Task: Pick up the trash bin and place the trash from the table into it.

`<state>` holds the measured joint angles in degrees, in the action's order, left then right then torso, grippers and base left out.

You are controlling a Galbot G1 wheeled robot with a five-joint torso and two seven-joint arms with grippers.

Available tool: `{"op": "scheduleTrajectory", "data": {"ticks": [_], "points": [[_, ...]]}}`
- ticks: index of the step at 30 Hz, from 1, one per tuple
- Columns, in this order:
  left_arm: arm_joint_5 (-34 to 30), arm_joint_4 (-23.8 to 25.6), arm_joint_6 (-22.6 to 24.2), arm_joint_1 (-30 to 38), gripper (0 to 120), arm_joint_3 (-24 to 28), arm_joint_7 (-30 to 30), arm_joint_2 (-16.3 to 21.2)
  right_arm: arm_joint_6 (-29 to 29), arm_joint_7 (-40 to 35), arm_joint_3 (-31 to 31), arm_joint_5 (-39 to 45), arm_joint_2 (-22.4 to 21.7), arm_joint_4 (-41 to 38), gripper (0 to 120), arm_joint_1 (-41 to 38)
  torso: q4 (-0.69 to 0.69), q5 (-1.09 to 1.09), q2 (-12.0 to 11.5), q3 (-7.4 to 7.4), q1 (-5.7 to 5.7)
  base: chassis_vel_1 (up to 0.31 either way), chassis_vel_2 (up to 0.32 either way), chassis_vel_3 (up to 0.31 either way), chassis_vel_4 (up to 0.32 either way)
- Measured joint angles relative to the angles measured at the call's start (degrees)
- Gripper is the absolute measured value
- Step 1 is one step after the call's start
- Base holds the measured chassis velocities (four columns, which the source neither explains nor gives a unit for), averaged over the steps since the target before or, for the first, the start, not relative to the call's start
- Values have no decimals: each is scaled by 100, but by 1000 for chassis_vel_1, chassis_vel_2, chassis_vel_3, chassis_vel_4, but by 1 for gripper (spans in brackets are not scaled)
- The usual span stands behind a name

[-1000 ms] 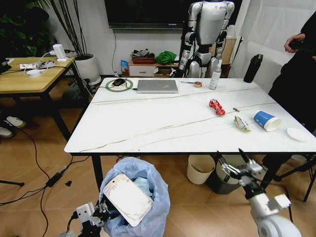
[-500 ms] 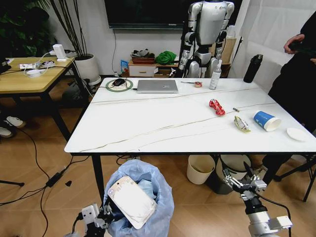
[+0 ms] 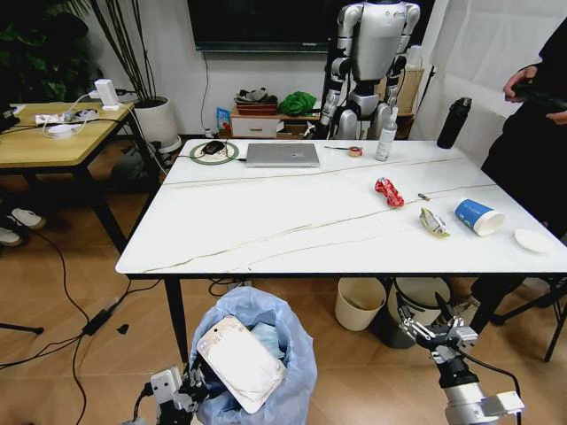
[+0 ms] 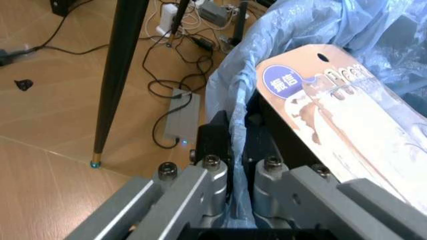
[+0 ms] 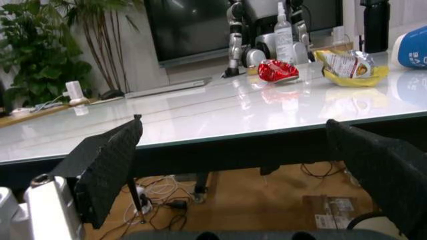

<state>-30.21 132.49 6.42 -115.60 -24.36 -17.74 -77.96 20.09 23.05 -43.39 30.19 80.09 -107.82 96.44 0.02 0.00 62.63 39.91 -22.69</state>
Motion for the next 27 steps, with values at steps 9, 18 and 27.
{"op": "scheduleTrajectory", "data": {"ticks": [9, 18, 27], "points": [[30, -2, -10, -12, 0, 18, 4, -19, 0, 55, -23, 84, -30, 8, 100, 13, 0, 0, 0, 0, 0, 0, 0, 0, 0], [35, -22, -14, -7, 0, 37, 7, -30, -2, 80, -45, 172, -54, 25, 100, 23, 0, 0, 0, 0, 0, -5, -4, 3, 6], [18, -26, -16, 5, 0, 23, 9, -21, -11, 80, -46, 188, -58, 55, 100, -10, 0, 1, 0, 0, -1, -54, -53, 52, 53]]}}
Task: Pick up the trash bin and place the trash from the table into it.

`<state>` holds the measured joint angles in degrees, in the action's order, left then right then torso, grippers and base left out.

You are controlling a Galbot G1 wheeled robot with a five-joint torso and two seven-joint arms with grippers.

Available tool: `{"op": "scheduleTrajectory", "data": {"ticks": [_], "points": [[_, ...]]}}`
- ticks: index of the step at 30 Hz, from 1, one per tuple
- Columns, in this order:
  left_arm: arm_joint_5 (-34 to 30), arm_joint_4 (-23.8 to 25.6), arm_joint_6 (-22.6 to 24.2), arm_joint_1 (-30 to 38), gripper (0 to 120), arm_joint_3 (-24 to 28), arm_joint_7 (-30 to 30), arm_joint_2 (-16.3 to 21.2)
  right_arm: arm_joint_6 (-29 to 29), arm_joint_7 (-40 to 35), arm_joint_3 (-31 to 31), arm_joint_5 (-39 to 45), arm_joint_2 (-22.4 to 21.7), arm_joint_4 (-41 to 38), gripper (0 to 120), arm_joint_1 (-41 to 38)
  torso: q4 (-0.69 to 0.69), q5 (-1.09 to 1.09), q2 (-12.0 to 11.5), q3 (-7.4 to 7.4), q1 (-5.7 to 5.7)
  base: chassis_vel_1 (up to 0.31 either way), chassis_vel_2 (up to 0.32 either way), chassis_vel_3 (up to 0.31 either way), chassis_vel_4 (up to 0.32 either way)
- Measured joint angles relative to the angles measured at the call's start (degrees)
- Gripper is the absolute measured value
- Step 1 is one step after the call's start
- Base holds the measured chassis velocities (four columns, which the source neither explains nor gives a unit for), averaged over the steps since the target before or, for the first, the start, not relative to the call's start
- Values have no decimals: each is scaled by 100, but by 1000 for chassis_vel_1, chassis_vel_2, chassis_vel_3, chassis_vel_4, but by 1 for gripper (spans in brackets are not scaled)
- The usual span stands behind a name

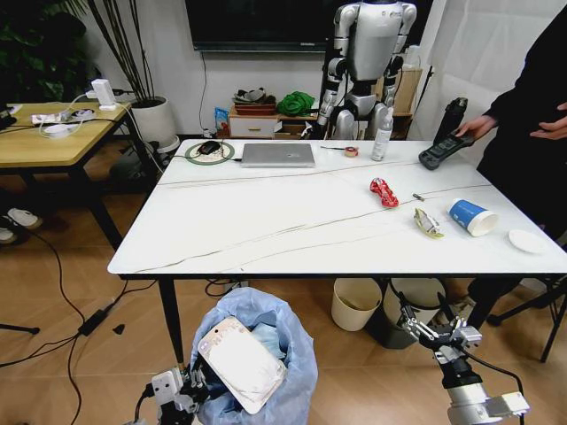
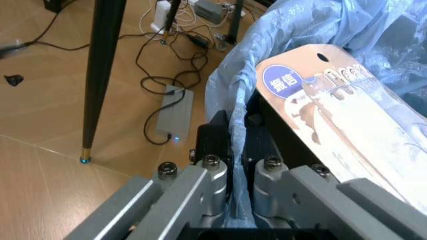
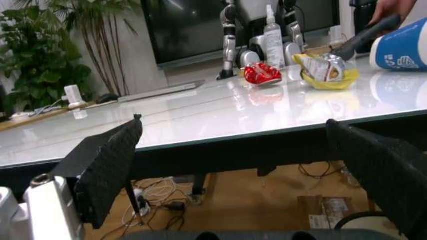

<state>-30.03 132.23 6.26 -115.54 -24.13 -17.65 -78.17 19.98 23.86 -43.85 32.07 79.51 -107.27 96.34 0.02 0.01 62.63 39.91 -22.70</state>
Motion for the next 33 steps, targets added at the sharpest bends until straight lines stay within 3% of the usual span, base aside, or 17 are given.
{"op": "scheduleTrajectory", "data": {"ticks": [33], "points": [[-1, -78, 10, 55, 0, 39, -4, -48, -107, -7, 33, 235, -108, 76, 100, -120, 0, 0, 0, 0, 0, -46, -39, 45, 43]]}}
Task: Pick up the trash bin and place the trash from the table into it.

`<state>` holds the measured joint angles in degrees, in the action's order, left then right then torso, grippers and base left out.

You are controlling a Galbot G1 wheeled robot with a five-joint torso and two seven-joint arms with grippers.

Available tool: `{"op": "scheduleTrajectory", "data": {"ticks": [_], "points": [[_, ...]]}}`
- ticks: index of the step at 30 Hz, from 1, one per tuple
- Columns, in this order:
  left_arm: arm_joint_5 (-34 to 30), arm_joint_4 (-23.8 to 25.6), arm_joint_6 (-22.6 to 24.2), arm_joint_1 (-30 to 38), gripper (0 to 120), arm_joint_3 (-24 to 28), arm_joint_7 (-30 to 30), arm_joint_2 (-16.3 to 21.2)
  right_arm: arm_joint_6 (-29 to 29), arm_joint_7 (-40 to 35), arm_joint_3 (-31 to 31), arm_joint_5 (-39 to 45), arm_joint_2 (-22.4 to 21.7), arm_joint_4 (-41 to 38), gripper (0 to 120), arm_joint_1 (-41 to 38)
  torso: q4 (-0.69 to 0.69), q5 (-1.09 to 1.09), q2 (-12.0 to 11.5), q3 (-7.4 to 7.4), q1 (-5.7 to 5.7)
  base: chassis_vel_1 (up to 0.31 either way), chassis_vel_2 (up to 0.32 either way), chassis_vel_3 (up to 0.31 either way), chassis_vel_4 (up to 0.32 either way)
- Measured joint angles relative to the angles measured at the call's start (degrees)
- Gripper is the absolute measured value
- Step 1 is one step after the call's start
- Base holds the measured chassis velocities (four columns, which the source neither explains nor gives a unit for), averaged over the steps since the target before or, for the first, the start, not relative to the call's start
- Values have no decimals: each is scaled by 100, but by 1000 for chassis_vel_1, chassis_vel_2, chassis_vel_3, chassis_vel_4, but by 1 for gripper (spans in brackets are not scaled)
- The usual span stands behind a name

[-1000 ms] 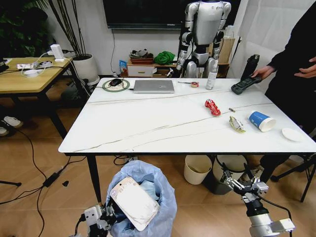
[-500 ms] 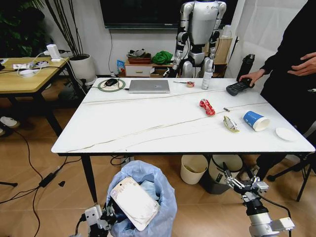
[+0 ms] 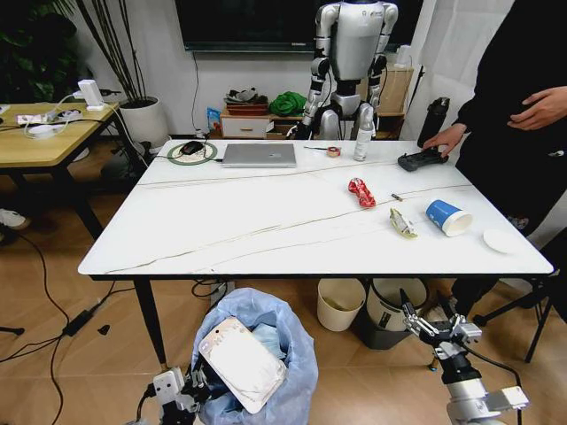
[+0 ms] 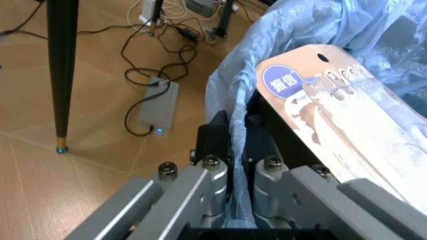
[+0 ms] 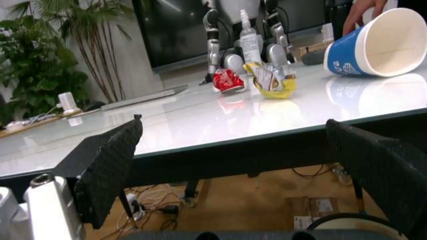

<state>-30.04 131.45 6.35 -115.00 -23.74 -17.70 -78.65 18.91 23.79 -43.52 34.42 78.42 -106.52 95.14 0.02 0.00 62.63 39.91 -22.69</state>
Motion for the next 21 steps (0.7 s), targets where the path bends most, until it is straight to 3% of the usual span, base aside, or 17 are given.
{"op": "scheduleTrajectory", "data": {"ticks": [21], "points": [[56, -57, 5, 10, 0, 43, 0, -81, -29, -1, -5, 77, -66, 92, 100, -113, 0, 0, 0, 0, 1, -54, -59, 52, 53]]}}
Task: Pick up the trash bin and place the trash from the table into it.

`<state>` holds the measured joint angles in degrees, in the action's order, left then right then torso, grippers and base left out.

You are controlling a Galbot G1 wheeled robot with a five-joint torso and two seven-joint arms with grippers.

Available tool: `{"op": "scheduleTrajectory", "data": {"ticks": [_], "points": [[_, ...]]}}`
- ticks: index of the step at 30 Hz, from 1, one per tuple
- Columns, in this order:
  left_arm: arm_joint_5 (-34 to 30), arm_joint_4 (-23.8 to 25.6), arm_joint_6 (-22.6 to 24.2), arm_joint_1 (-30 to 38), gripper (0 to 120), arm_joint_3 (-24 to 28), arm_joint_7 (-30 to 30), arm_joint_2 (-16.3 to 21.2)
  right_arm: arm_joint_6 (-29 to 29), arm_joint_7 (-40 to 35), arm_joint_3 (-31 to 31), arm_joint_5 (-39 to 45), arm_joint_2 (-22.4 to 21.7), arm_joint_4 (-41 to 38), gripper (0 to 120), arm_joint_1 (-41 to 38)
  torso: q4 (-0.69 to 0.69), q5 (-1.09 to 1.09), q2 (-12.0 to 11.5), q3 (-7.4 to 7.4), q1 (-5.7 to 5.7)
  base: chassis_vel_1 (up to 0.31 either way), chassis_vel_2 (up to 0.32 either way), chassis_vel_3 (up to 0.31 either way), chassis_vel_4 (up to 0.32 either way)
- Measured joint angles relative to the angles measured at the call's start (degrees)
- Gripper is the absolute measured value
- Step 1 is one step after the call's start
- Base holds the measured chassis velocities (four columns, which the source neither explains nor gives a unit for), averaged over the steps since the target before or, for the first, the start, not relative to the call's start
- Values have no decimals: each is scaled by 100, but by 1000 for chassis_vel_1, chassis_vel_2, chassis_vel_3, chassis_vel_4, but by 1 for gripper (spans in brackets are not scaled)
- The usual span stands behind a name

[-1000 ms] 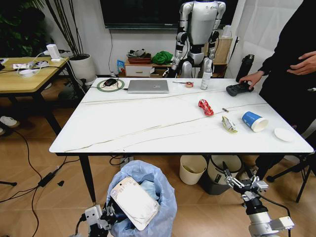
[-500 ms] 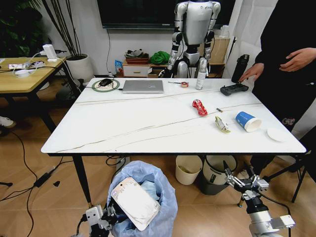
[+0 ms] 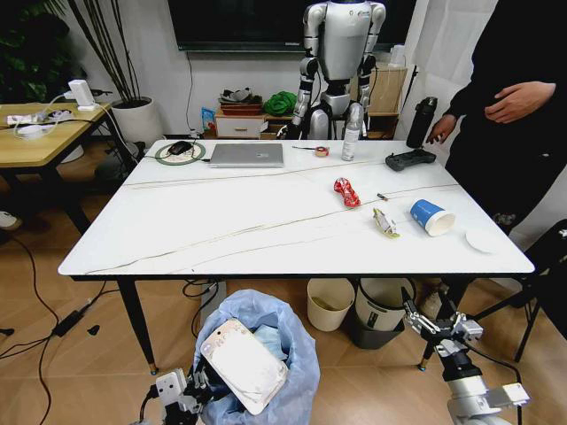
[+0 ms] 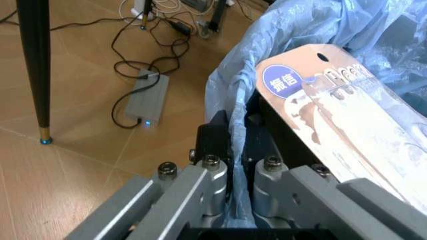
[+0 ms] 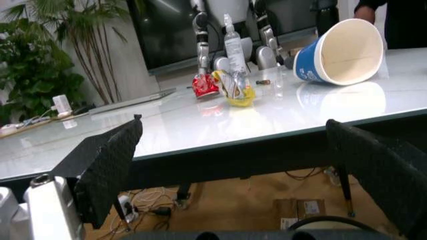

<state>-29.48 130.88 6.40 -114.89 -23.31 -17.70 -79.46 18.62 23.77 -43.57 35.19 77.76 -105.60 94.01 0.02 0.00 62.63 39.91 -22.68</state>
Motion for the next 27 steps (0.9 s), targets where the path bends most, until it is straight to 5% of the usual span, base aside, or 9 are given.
{"op": "scheduleTrajectory", "data": {"ticks": [27], "points": [[109, -63, -30, -49, 0, 74, 22, -160, -14, -19, 55, 202, -206, 177, 100, -278, -1, 1, 0, 0, -1, -53, -61, 54, 55]]}}
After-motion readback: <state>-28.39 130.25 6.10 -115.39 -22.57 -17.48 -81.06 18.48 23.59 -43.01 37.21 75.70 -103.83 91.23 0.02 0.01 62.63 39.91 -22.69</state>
